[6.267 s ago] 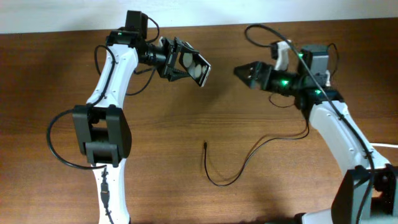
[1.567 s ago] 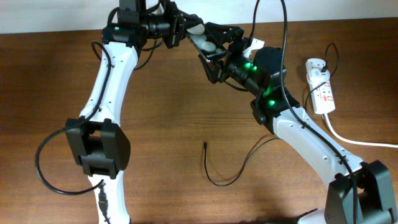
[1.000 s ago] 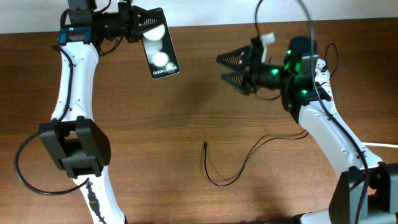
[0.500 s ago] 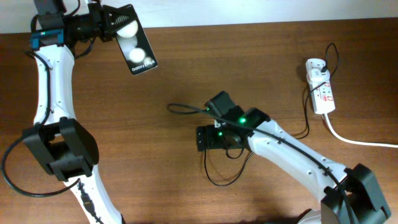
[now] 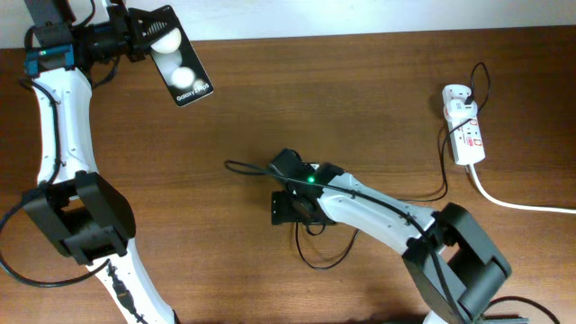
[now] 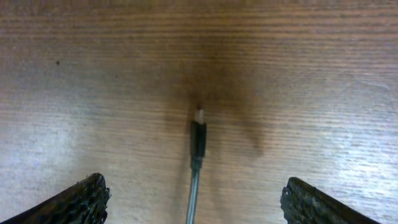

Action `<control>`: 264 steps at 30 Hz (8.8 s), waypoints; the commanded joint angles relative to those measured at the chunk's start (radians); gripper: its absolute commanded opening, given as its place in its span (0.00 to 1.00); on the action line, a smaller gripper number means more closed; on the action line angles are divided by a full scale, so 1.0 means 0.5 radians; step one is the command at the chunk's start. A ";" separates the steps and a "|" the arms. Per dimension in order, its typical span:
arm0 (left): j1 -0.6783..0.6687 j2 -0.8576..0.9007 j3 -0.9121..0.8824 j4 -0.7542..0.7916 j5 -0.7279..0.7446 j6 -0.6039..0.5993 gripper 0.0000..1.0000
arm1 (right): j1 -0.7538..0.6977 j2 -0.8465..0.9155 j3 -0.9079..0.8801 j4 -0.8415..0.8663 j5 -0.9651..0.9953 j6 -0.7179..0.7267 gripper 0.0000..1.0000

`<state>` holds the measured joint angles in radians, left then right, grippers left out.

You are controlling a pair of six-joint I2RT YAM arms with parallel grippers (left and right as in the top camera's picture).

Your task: Plug charger to phone and switch on socket

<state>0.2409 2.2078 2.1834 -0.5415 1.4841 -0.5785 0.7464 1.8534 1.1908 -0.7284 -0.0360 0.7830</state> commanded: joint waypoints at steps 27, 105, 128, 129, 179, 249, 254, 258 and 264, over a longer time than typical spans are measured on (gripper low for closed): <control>0.005 -0.060 0.026 -0.002 0.024 0.026 0.00 | 0.039 0.417 0.378 -0.320 0.149 0.174 0.21; -0.319 -0.060 0.025 -0.024 -0.330 -0.117 0.00 | -0.770 0.251 0.626 1.787 -2.551 -0.119 0.04; -0.351 -0.060 0.025 0.021 -0.208 -0.121 0.00 | -0.745 0.251 0.626 1.945 -2.634 -0.072 0.04; -0.351 -0.060 0.025 0.021 -0.209 -0.121 0.00 | -0.745 0.251 0.626 1.945 -2.634 -0.073 0.04; -0.424 -0.060 0.025 0.037 -0.187 -0.202 0.00 | -0.777 0.251 0.626 1.961 -2.642 -0.035 0.04; -0.565 -0.060 0.025 0.034 0.134 -0.081 0.00 | -0.882 0.251 0.626 2.329 -2.222 0.568 0.04; -0.558 -0.060 0.025 0.035 0.121 -0.080 0.00 | -0.882 0.252 0.626 2.401 -2.242 0.570 0.16; -0.520 -0.060 0.025 0.034 0.060 -0.074 0.00 | -0.882 0.251 0.626 2.401 -2.275 0.569 0.30; -0.459 -0.060 0.025 0.034 0.039 -0.067 0.00 | -0.882 0.251 0.626 2.440 -2.357 0.544 0.83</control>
<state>0.0017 2.2074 2.1933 -0.5259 1.4605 -0.6094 0.3088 1.9938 1.4906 0.4778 -1.1954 1.0740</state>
